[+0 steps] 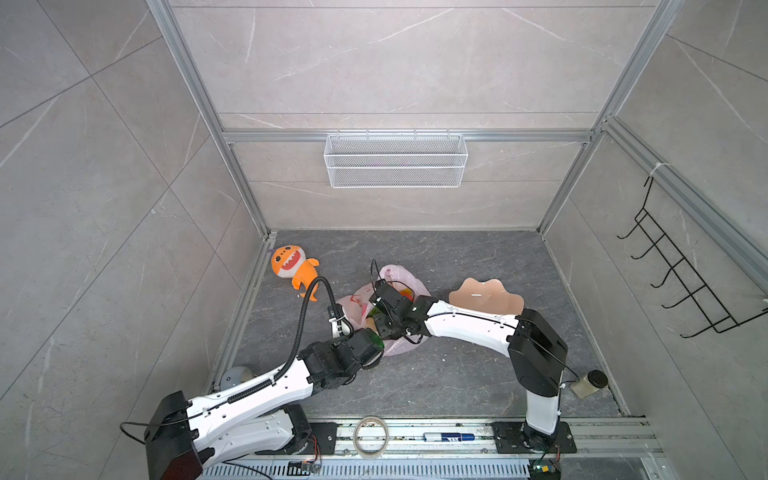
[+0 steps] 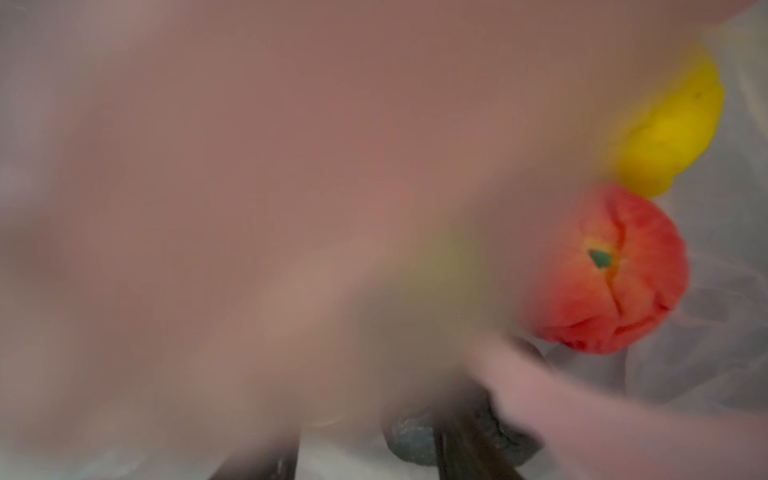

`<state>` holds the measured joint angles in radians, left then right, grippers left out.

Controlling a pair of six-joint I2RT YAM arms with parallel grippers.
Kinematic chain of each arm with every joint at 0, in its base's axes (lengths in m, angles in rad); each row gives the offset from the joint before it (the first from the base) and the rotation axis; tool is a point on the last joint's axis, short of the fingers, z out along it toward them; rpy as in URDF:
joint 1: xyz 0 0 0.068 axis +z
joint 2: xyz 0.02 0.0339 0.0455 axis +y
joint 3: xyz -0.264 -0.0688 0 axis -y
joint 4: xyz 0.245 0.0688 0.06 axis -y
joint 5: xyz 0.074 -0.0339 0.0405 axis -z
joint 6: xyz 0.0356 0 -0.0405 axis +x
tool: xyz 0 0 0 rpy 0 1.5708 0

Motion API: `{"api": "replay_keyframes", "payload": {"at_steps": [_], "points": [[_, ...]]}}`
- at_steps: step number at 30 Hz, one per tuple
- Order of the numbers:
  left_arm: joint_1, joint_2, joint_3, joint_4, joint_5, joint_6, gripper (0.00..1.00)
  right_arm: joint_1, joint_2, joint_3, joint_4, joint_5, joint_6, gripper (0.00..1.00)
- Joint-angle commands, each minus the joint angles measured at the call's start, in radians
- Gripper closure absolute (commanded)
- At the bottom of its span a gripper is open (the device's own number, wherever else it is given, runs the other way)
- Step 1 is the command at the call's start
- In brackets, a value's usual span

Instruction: Take the fake fruits out of the plastic bag

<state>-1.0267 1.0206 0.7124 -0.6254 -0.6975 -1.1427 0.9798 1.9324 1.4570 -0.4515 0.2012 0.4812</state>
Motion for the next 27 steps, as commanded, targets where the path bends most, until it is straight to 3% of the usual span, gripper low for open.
{"api": "replay_keyframes", "payload": {"at_steps": [1,14,27], "points": [[0.005,-0.008,-0.030,0.019,0.002,-0.014,1.00,0.002,0.010,0.032,0.001,0.061,0.031,0.46],[0.005,-0.002,-0.081,0.088,0.036,-0.027,1.00,-0.003,0.079,0.094,-0.014,0.092,0.102,0.40],[0.005,-0.019,-0.072,0.122,0.039,-0.003,1.00,-0.011,0.109,0.108,-0.043,0.142,0.055,0.38]]}}
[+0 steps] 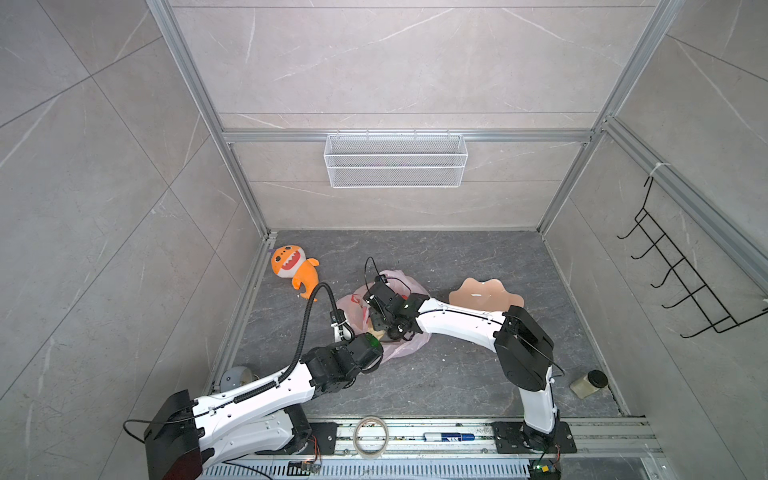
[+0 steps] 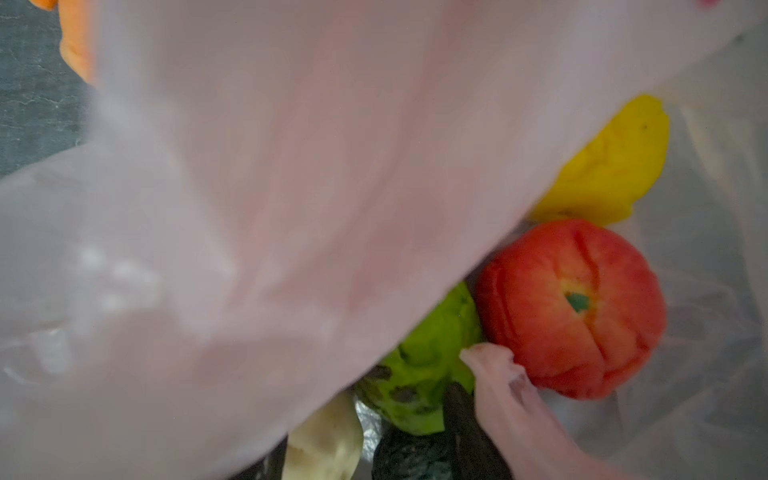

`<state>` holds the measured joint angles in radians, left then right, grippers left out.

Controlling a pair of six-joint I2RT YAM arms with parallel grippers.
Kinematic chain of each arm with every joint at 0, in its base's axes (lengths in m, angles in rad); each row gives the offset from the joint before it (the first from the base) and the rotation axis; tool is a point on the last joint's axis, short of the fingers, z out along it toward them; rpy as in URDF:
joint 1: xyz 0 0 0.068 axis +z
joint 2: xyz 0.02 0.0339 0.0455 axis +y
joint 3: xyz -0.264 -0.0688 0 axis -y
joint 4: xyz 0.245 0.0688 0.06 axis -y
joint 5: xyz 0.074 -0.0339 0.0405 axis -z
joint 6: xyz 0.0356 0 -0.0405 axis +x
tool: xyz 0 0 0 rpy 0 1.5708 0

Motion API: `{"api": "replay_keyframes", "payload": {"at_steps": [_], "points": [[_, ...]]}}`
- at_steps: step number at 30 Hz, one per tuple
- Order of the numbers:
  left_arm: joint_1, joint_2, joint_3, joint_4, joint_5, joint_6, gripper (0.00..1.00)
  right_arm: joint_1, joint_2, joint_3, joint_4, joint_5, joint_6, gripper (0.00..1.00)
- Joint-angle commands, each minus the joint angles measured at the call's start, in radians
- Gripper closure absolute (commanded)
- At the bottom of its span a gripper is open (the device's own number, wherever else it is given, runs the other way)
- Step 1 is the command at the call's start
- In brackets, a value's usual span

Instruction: Take the fake fruits out of the plastic bag

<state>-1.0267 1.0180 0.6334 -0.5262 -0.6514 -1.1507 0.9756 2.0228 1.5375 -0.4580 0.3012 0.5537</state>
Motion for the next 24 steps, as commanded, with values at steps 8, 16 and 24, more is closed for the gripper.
{"api": "replay_keyframes", "payload": {"at_steps": [8,16,24], "points": [[0.005,0.027,0.019,0.057,0.006,0.013,1.00,-0.009,0.012,0.013,-0.027,0.089,-0.052,0.35],[0.005,0.027,0.030,0.064,-0.004,0.032,1.00,-0.023,0.054,0.030,0.002,0.034,-0.053,0.31],[0.005,0.017,0.024,0.066,-0.016,0.040,1.00,-0.034,0.092,0.050,0.024,-0.005,-0.048,0.31]]}}
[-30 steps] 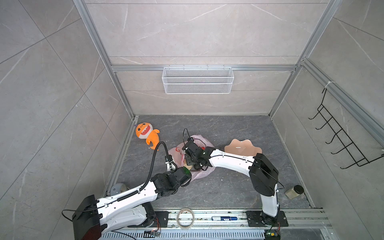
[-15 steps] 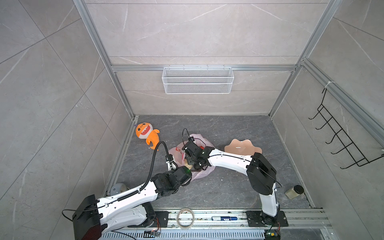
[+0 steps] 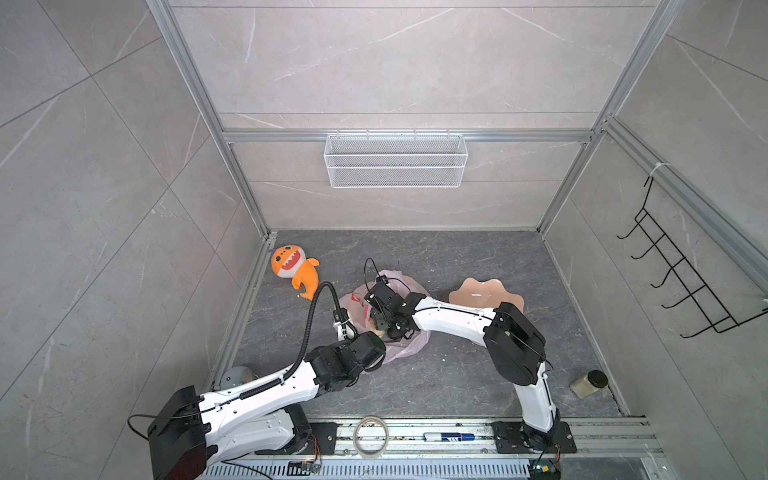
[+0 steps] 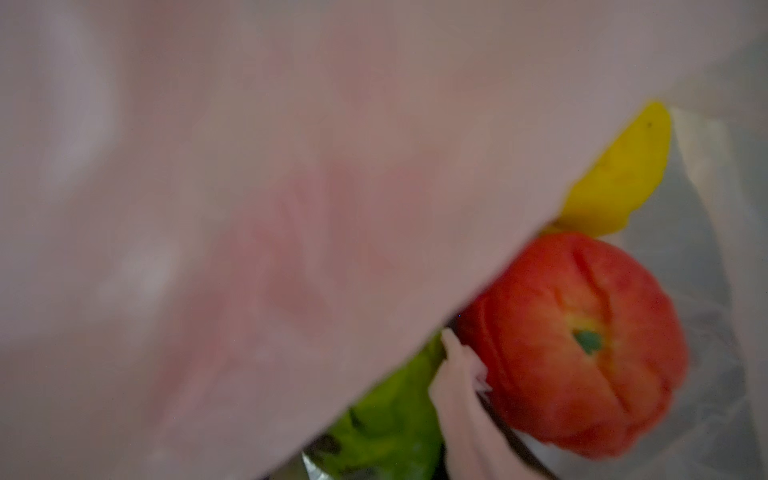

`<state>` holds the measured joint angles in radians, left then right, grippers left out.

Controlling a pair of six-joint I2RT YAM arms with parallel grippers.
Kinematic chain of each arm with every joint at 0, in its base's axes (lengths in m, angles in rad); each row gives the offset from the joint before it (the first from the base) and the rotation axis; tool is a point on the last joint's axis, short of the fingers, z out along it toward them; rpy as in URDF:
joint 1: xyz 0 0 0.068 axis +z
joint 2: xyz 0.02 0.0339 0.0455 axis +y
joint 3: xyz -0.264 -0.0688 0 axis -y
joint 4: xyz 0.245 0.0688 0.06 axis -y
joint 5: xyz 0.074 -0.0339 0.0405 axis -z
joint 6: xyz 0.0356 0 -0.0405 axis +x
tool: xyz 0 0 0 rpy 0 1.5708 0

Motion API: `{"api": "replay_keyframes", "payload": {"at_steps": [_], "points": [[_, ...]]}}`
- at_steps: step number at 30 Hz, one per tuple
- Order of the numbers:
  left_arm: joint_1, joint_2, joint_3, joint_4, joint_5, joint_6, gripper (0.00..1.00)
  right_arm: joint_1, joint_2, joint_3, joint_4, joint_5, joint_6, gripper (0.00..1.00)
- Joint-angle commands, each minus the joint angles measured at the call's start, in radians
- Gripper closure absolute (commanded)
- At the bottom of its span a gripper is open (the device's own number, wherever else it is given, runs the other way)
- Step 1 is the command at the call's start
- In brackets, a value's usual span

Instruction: Take the fake fruits out of the plastic bag

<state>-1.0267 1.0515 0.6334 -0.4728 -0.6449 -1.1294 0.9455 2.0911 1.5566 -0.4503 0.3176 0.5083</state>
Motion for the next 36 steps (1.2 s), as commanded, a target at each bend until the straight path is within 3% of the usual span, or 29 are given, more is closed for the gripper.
{"api": "replay_keyframes", "payload": {"at_steps": [1,11,19,33,36], "points": [[0.005,-0.016,0.023,0.014,-0.022,0.018,1.00,-0.007,0.027,0.033,0.021,-0.026,-0.004,0.30],[0.005,-0.001,0.017,0.031,-0.013,0.017,1.00,-0.021,0.053,0.036,0.051,-0.056,0.001,0.34],[0.006,0.004,0.019,0.031,-0.016,0.016,1.00,-0.024,0.010,0.000,0.068,-0.077,-0.023,0.58],[0.005,-0.009,0.018,0.022,-0.026,0.017,1.00,-0.024,-0.032,-0.008,0.047,-0.100,-0.054,0.69],[0.005,-0.020,0.015,0.014,-0.030,0.018,1.00,-0.024,-0.017,0.003,0.043,-0.101,-0.057,0.63]]}}
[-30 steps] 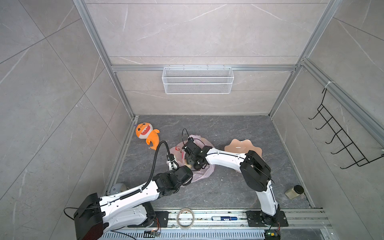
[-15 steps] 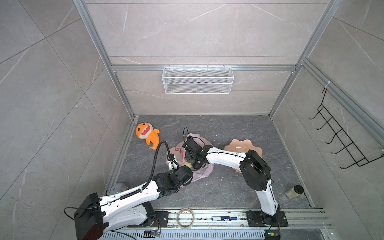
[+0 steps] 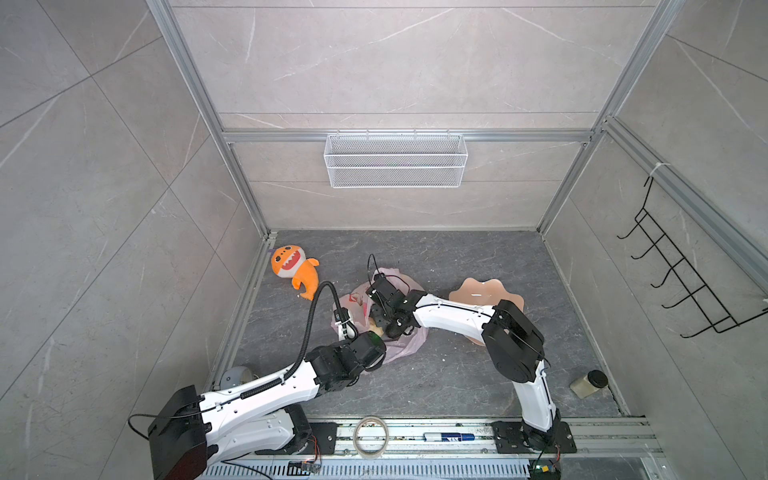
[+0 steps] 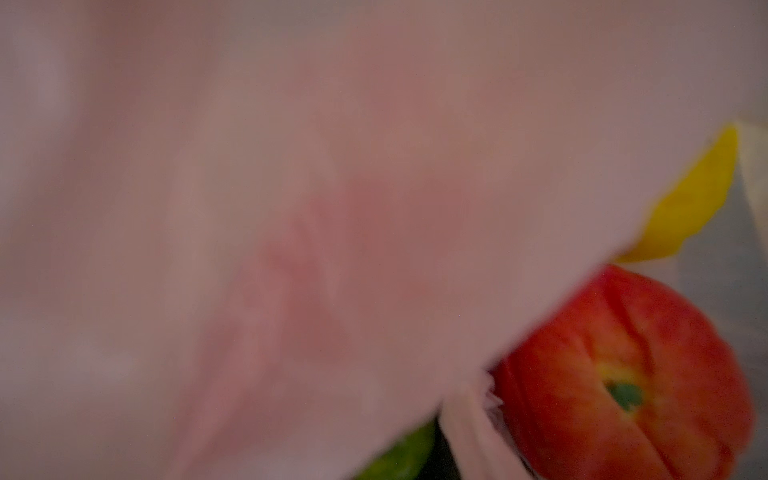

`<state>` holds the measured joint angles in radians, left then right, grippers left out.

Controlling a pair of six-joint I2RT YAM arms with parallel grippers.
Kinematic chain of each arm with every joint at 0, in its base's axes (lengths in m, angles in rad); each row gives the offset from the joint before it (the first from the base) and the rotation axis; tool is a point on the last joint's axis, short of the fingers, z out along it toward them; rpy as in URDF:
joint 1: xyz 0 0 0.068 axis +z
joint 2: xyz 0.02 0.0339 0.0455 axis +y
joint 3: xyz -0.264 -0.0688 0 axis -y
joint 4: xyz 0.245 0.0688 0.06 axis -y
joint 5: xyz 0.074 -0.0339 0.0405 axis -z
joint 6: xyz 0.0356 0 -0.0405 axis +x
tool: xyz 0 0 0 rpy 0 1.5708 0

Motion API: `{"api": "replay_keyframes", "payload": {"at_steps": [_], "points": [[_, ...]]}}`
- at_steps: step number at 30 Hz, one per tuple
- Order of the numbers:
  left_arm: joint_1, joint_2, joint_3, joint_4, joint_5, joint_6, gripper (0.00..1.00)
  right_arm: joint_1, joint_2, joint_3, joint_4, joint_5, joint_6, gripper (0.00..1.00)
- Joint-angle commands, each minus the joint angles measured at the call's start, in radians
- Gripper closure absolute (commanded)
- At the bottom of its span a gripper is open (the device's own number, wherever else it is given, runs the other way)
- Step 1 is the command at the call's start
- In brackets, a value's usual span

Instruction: Take the fake fruits out of the plastic bag

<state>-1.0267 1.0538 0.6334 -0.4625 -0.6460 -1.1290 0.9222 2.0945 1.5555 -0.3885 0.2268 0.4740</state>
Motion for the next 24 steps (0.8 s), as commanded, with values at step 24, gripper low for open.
{"api": "replay_keyframes", "payload": {"at_steps": [24], "points": [[0.006,-0.077,0.003,-0.032,-0.015,0.022,1.00,0.000,0.025,-0.025,0.180,0.006,-0.105,0.68]]}}
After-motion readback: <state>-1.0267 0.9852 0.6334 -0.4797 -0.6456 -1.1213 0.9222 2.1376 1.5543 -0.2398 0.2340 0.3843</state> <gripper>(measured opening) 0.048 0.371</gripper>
